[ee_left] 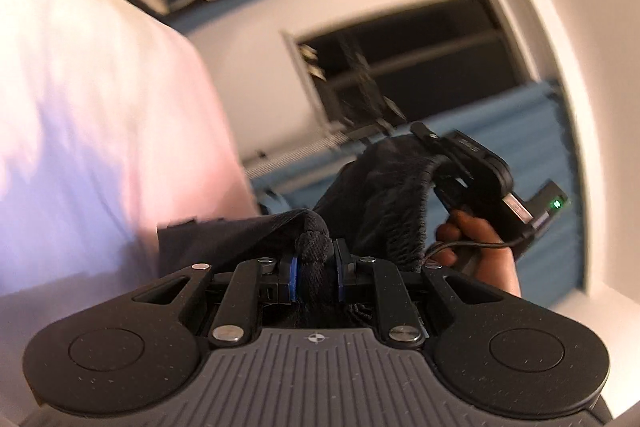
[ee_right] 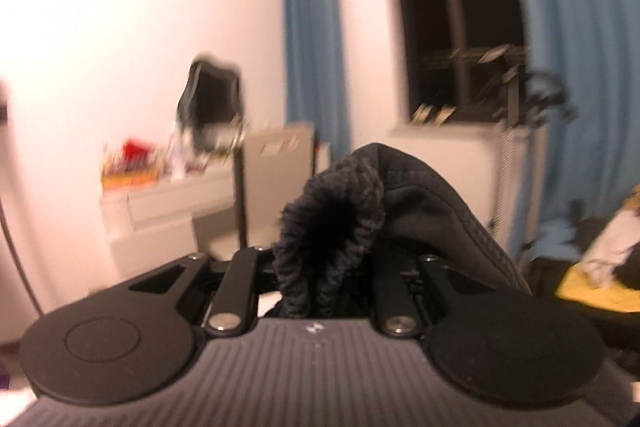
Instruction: Fold clothes
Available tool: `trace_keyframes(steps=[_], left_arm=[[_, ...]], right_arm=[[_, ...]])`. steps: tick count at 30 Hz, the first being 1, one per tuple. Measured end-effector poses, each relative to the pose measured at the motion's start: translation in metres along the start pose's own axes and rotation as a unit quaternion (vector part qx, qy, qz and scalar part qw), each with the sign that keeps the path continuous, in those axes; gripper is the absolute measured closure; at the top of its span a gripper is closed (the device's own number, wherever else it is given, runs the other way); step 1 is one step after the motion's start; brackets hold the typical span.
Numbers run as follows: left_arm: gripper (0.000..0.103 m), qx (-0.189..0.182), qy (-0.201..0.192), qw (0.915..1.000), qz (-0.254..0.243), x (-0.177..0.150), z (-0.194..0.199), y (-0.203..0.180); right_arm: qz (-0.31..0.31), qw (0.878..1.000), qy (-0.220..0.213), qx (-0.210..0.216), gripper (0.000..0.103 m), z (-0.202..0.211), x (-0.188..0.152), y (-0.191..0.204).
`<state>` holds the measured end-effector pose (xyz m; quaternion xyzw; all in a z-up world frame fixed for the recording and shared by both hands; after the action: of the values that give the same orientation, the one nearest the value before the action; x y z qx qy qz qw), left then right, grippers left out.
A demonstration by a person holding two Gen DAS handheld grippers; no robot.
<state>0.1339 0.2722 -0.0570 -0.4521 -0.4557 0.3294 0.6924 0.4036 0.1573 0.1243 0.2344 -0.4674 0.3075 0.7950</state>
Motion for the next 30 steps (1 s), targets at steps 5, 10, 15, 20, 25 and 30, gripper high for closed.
trace_keyframes(steps=[5,10,15,20,25,30], left_arm=[[0.083,0.052,-0.023,0.9965,0.06,0.035,-0.011,0.055],[0.082,0.083,-0.036,0.9895,0.112,0.05,-0.018,0.1],[0.075,0.069,-0.025,0.9858,0.151,0.053,-0.017,0.106],[0.043,0.008,-0.011,0.9803,0.197,0.06,-0.005,0.107],[0.026,-0.007,-0.029,0.9778,0.207,0.067,0.015,0.104],[0.015,0.058,-0.012,0.9878,0.144,0.064,0.016,0.077]], right_arm=[[0.028,0.994,0.107,0.017,0.085,-0.133,-0.051,0.018],[0.039,0.983,0.173,0.038,0.073,-0.2,-0.108,0.038],[0.018,0.981,0.169,0.09,0.03,-0.197,-0.109,0.045],[0.007,0.983,0.145,0.114,0.017,-0.141,-0.087,0.042],[0.006,0.987,0.117,0.107,0.016,-0.055,-0.075,0.025],[-0.037,0.992,0.082,0.089,0.016,0.071,-0.093,-0.014]])
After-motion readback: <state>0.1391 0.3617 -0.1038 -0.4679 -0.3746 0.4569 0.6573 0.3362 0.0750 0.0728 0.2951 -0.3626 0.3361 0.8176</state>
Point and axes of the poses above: each gripper's, at about its wrist camera, not at the fingertips, and z roughly against the way its jaws point, y to its left, x to its top, the point moved 9 cm from there along -z, roughly the way its jaws point, and after that the axes turned 14 degrees about y, right-handed, at the moved point
